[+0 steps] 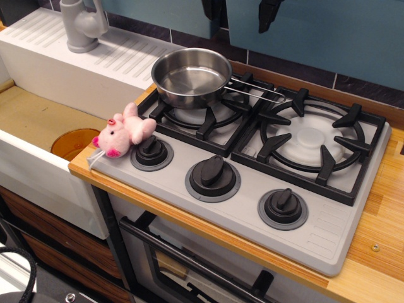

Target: Put stuffedpig in pan

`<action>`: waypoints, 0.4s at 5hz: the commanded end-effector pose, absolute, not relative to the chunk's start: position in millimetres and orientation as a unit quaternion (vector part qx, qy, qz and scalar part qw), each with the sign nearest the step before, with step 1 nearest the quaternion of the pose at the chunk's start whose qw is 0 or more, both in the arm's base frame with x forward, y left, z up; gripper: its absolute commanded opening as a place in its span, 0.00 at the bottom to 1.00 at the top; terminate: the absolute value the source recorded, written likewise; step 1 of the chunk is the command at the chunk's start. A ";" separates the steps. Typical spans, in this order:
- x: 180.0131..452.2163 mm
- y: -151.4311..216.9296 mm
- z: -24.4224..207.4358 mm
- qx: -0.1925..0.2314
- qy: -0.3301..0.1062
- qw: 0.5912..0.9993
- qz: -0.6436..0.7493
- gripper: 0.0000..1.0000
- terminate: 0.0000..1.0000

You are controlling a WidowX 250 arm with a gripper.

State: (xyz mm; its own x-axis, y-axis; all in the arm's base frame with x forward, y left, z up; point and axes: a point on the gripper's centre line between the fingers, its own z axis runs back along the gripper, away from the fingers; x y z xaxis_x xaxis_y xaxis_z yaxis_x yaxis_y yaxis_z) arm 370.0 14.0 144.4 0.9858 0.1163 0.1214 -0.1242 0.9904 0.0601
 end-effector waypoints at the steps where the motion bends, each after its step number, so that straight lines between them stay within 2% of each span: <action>1: 370.0 14.0 144.4 0.034 -0.059 0.996 0.060 1.00 0.00; 2: 357.9 24.7 151.4 0.046 -0.062 0.996 0.055 1.00 0.00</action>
